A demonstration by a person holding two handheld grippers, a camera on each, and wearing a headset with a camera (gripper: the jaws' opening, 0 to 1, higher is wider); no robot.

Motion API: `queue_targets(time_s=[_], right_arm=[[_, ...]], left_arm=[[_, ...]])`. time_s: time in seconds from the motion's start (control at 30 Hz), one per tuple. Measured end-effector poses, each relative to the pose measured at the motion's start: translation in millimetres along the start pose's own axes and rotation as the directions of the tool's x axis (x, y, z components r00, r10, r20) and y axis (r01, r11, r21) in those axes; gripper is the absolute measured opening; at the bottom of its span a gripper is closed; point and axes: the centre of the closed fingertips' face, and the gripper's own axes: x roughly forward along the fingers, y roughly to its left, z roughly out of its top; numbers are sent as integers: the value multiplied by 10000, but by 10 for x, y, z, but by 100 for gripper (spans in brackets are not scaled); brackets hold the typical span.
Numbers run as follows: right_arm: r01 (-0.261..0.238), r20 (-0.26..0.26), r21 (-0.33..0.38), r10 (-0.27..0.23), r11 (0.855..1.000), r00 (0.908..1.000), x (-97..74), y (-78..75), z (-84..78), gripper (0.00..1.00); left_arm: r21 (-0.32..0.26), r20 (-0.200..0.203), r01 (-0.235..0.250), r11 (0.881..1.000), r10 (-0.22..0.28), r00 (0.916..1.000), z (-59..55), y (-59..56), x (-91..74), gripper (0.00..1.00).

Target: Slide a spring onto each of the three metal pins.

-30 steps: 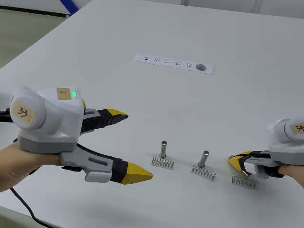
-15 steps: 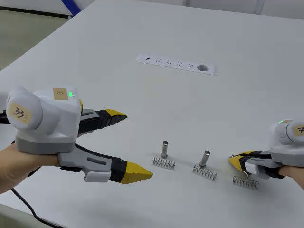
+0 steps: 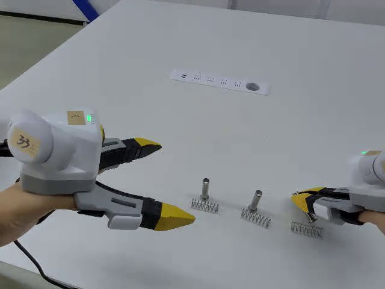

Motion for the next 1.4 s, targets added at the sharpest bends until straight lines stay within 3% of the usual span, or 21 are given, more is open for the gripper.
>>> queue_targets(time_s=[0.43,0.77,1.4], right_arm=[[106,892,-229,-85,9997,9960,-138,28,51,8],[156,1224,-241,-125,9996,9924,-210,26,56,8],[468,2105,-672,-317,9966,9771,-379,69,24,8]], left_arm=[[90,-31,66,9999,-66,10000,10,-69,1,90],[168,-31,103,9998,-102,9999,35,-109,6,90],[421,-139,96,9991,-90,9999,104,-167,-6,90]])
